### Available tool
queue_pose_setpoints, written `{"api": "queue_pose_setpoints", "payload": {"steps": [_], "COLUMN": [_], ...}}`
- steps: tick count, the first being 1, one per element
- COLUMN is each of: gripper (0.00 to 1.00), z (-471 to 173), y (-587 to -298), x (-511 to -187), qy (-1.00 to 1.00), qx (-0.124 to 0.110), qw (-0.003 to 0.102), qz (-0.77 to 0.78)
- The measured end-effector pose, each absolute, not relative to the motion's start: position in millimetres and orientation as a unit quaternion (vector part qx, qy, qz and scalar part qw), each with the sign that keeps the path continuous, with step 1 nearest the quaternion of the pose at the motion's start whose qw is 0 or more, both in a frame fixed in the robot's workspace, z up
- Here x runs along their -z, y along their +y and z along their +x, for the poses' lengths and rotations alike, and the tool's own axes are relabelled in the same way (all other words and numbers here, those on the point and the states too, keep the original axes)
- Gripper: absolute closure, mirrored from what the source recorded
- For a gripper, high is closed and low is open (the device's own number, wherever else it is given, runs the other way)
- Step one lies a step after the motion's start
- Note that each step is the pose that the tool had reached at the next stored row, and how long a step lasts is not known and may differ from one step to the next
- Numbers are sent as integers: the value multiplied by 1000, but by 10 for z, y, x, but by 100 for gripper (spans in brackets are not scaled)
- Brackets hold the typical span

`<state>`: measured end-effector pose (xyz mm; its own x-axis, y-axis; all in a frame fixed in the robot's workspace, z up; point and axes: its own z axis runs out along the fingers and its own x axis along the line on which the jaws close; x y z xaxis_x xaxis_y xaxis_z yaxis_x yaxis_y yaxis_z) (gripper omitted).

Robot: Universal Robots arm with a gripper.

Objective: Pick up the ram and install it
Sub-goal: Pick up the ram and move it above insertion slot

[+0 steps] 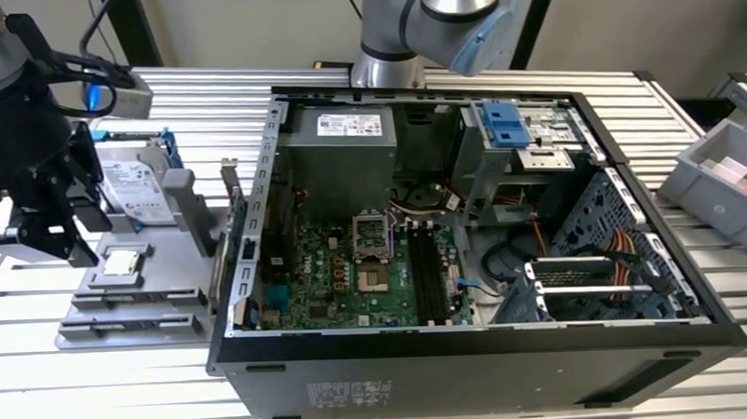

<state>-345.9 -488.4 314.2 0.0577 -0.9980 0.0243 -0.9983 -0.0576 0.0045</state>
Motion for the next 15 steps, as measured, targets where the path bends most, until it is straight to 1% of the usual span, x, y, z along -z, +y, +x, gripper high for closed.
{"api": "queue_pose_setpoints", "payload": {"steps": [15], "gripper": [0], "z": [-3459], "y": [-4884], "x": [-3078], "qy": [-686], "qx": [-9], "qw": [12], "qz": [727]}}
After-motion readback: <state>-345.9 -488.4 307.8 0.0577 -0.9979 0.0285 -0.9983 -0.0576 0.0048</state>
